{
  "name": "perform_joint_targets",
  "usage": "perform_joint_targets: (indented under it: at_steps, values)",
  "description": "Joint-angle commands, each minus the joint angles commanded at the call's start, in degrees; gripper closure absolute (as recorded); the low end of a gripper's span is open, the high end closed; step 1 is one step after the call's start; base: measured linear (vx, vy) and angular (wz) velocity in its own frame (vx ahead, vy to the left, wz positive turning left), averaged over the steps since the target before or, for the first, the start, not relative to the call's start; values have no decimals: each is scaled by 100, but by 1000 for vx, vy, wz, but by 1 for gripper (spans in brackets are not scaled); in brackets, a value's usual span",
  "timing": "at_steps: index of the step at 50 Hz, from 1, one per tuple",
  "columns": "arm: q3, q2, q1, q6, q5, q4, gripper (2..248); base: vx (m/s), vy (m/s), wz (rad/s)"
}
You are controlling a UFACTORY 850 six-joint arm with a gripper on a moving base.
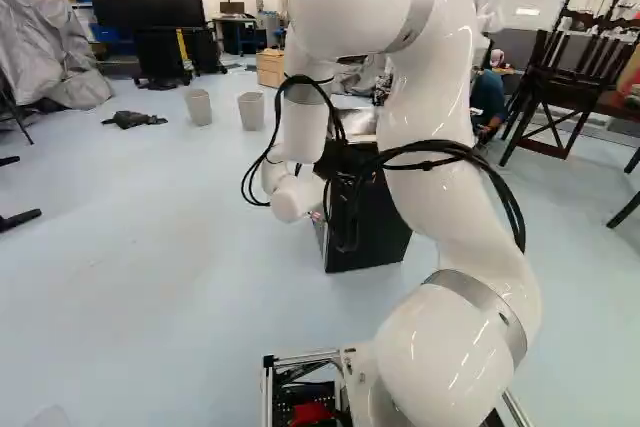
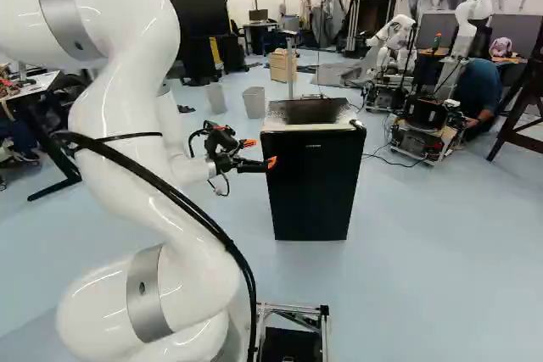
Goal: Grab a drink from the fridge
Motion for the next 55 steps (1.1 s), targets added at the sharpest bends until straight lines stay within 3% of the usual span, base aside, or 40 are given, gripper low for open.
perform_joint_targets:
  at_steps: [29,55]
  values:
    - [-544,-311,219,0,0,0,3,0,0,0]
    - [-984,-561,167,0,0,166,3,0,0,0]
